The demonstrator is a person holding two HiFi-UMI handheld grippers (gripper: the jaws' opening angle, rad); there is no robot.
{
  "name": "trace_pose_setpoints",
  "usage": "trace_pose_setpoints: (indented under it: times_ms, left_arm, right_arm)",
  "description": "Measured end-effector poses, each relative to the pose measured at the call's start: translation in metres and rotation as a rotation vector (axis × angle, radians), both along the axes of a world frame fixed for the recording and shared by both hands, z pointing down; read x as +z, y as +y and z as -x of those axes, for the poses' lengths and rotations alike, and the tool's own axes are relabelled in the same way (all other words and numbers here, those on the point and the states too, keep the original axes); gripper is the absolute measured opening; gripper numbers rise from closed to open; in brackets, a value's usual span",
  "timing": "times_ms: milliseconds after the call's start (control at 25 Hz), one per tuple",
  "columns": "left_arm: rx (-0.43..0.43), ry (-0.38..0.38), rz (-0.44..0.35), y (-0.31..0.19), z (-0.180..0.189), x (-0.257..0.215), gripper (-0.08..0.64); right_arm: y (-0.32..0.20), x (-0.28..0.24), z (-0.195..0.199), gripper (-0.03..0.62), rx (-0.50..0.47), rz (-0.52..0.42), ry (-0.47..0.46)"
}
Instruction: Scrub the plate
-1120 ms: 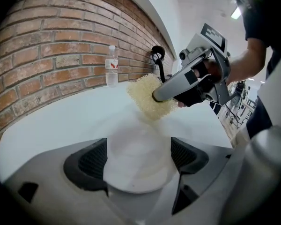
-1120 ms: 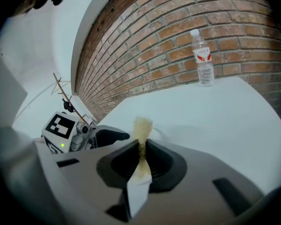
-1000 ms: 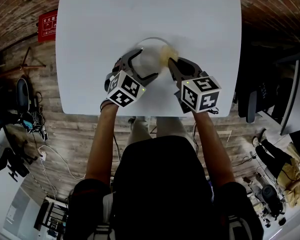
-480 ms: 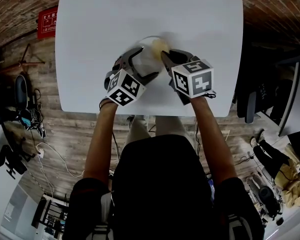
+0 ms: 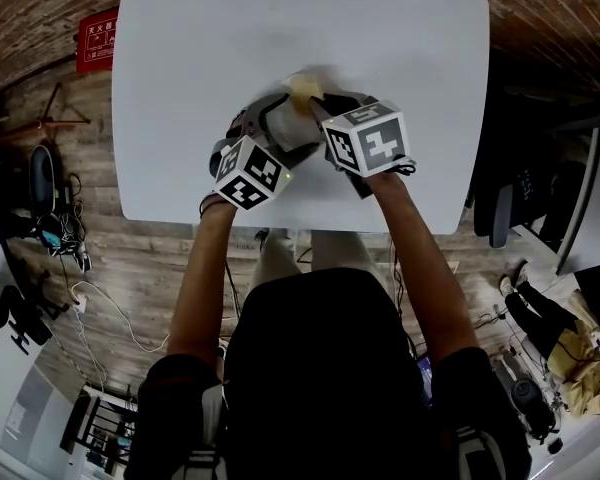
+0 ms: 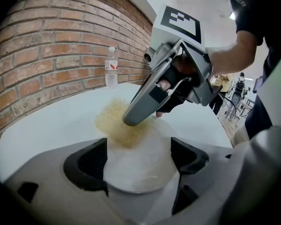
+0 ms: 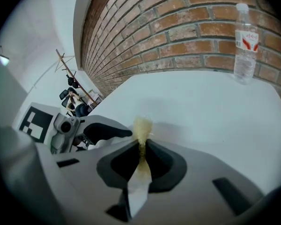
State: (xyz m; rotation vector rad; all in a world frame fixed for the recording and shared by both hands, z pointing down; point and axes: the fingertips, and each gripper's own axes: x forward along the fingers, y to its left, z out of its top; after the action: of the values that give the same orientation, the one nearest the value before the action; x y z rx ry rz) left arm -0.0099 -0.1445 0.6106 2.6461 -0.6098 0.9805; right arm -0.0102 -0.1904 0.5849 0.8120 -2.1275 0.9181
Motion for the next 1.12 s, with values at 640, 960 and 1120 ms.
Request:
trace_pose_setpoints:
  times_ms: [640,960,1120]
  left_arm:
    - [0.004,0.000,0.001,0.001,0.000,-0.001,0.403]
    - [0.009,-0.001,0.001,0.002,0.002,0.000,0.403]
    - [0.015,-0.005,0.004,0.002,0.001,0.000,0.403]
  right_arm:
    - [0.000,0.009,-0.002,0.041,0.015,0.050,0.022]
    - [-0.002,0.010,-0.029,0.041,0.073,0.061,0.049]
    - [-0.003,0.009,-0.041,0.041,0.100,0.069,0.053]
